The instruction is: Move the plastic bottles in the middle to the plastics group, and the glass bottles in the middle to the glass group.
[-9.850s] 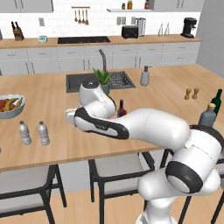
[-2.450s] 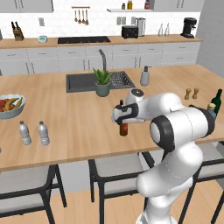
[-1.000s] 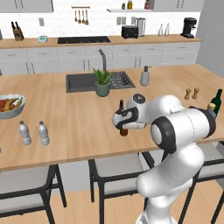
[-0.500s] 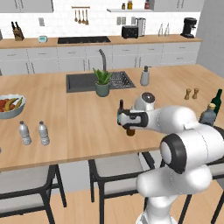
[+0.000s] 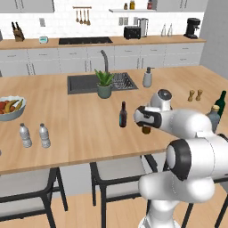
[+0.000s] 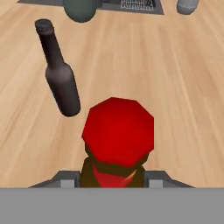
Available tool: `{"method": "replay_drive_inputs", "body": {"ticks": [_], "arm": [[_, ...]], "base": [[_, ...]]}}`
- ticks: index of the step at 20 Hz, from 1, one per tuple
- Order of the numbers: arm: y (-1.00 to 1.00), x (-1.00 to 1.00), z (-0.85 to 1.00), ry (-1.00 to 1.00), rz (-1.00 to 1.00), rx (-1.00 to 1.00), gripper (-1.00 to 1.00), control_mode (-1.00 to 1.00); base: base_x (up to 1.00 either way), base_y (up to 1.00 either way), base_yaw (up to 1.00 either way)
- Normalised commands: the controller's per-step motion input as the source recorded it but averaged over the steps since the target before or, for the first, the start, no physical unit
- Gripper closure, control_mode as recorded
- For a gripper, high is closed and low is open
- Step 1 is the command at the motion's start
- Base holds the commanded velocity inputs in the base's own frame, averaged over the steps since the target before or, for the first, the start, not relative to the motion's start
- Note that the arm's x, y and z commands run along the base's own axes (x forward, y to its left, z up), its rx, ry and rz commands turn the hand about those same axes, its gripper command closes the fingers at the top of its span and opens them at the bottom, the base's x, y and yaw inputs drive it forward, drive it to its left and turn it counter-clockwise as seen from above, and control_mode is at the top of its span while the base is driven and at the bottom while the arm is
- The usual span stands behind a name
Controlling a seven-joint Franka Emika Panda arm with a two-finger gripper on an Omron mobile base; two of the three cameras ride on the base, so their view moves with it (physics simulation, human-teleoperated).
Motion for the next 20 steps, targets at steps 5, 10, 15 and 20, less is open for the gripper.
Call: {"method": "replay_drive_inputs", "body": {"ticks": [5,10,15,20], "arm": [[-0.89,0.02,0.05,0.00,-0.12,-0.01,1.00,-1.00],[-0.93,0.11,0.00,0.00,-0.11,-0.02,1.00,-1.00],[-0.73,0.16,0.07,0.00,-0.13,-0.01,1.00,-1.00],[-0.25,0.04,0.01,-0.01,-0.21,0.00,1.00,-1.00]], "base": [[0.00,0.00,0.00],[0.00,0.00,0.00],[0.00,0.00,0.00],[0.00,0.00,0.00]]}}
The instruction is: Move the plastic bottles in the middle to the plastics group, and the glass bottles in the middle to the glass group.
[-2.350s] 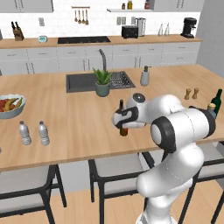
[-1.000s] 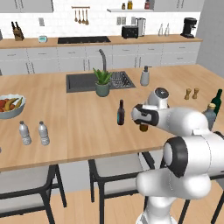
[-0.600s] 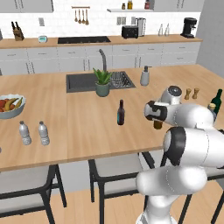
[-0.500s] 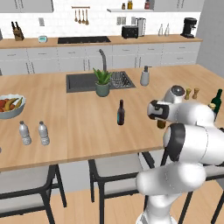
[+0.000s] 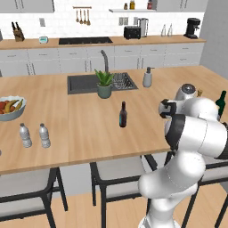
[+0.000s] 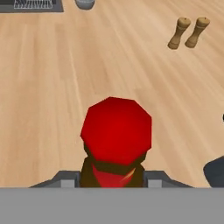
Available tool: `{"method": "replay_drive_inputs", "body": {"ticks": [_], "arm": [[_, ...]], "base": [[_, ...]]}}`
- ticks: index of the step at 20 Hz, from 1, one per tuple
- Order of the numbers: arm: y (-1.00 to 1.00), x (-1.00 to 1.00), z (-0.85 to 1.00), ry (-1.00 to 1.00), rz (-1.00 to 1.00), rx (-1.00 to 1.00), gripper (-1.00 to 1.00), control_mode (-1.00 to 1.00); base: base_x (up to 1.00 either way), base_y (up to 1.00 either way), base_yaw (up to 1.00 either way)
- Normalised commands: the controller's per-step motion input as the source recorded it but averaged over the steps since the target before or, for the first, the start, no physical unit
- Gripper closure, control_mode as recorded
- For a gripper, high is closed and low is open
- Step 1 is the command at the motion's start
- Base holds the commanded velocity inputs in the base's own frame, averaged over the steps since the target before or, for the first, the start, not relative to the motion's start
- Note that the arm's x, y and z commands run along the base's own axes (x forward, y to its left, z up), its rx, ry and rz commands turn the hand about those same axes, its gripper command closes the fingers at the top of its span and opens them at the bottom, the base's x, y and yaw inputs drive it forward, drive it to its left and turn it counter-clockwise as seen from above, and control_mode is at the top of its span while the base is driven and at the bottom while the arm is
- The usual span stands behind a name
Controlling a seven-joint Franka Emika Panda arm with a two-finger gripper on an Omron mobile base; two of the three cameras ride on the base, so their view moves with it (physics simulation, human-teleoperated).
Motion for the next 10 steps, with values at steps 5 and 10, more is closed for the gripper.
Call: {"method": "replay_drive_inputs", "body": {"ticks": [5,10], "arm": [[-0.10,0.00,0.00,0.00,-0.31,0.00,1.00,-1.00],[-0.25,0.00,0.00,0.00,-0.37,0.00,1.00,-1.00]], "base": [[0.00,0.00,0.00],[0.00,0.00,0.00]]}}
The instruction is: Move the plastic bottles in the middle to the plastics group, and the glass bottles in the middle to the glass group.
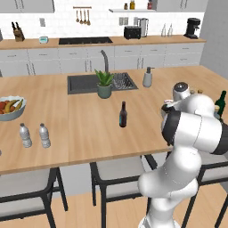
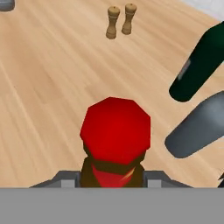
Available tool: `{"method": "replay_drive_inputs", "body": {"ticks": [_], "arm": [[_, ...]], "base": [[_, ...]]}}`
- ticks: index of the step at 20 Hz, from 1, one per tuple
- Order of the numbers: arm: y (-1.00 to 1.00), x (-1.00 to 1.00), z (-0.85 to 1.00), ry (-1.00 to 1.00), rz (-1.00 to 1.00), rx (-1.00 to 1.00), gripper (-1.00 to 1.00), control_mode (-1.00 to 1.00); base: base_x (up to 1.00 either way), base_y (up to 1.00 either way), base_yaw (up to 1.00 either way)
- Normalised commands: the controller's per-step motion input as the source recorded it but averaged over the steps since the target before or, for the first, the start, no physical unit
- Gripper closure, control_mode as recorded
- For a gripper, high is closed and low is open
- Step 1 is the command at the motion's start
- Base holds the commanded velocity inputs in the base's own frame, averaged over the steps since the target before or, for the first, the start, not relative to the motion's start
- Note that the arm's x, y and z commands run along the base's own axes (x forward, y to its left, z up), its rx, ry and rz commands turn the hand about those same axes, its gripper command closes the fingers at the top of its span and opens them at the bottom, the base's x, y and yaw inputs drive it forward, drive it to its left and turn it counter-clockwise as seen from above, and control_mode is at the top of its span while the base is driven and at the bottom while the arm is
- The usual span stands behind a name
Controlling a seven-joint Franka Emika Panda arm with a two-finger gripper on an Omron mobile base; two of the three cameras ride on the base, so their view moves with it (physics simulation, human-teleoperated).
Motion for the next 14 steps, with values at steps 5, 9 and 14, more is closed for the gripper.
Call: {"method": "replay_drive_inputs", "body": {"ticks": [5,9,14], "arm": [[-0.39,0.00,0.05,0.00,-0.23,0.11,1.00,-1.00],[-0.48,0.00,0.02,-0.04,-0.16,0.15,1.00,-1.00],[-0.49,0.00,0.25,-0.06,-0.14,0.08,1.00,-1.00]], "base": [[0.00,0.00,0.00],[0.00,0.00,0.00],[0.00,0.00,0.00]]}}
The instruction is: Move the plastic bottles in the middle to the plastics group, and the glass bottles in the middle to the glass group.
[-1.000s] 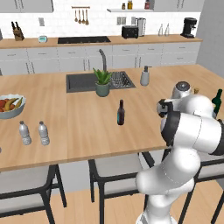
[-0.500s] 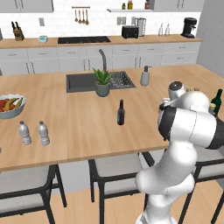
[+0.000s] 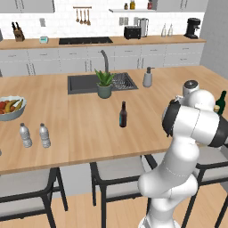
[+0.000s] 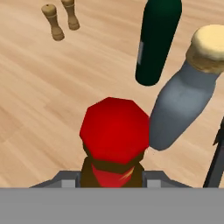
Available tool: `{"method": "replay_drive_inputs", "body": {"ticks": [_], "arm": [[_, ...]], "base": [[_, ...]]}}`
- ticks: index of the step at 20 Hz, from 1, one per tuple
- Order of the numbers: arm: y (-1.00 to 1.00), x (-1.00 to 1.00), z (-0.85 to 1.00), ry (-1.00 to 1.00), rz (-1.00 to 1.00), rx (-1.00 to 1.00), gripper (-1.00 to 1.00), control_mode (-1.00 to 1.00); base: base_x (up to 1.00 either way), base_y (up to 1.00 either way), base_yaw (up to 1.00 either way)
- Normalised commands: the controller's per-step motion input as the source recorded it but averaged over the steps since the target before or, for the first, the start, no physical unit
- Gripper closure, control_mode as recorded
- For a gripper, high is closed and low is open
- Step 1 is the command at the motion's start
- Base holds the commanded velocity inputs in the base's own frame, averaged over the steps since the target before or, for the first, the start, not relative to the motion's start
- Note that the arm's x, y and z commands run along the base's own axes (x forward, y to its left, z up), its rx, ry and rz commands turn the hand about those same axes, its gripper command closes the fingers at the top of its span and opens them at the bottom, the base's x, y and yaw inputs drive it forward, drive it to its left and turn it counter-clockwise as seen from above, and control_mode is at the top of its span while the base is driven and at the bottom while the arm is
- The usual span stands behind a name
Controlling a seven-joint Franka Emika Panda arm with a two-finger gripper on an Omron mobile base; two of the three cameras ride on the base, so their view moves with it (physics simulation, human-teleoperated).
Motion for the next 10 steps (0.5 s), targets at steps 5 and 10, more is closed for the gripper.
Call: {"method": "replay_drive_inputs", "body": {"ticks": [5,10], "arm": [[-0.07,0.00,0.23,-0.01,-0.06,0.00,1.00,-1.00],[-0.21,0.00,0.00,0.00,-0.13,-0.02,1.00,-1.00]], "base": [[0.00,0.00,0.00],[0.00,0.00,0.00]]}}
